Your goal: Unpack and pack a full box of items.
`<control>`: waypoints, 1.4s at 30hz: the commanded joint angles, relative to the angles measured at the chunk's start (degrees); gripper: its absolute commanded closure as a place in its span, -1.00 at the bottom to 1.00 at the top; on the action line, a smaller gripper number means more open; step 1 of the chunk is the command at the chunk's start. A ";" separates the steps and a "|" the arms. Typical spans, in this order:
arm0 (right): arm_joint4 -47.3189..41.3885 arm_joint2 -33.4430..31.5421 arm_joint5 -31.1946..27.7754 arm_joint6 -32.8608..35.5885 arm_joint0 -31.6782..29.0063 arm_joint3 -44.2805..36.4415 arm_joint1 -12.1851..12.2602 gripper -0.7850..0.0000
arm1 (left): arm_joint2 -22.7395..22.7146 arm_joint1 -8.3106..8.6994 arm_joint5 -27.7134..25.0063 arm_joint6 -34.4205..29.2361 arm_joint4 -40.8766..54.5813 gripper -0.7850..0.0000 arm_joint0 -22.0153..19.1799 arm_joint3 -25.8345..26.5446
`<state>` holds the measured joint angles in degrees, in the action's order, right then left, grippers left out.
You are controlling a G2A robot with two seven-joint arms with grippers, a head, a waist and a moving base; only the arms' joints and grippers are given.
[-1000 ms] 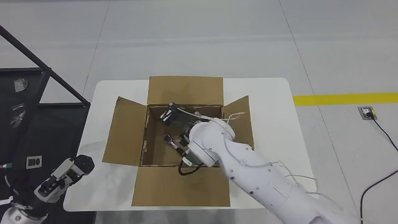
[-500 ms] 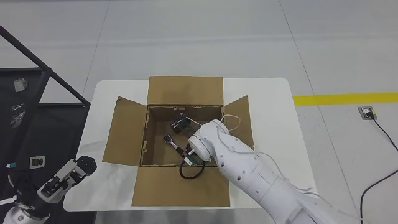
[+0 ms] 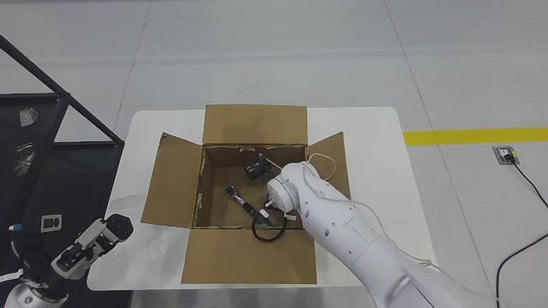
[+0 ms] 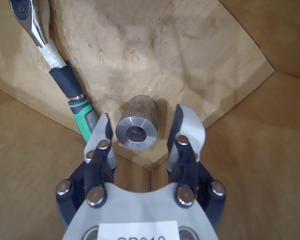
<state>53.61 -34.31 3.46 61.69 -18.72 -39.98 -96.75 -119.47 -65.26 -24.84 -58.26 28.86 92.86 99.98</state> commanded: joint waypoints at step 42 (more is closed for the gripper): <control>37.68 -51.46 -2.03 7.29 -36.15 -60.05 13.63 1.00 | 0.00 0.00 0.00 0.00 0.00 -1.00 0.00 0.00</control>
<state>92.26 -85.02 2.10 68.83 -55.68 -103.82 -83.20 -119.47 -65.26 -24.85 -58.26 28.85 92.86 99.98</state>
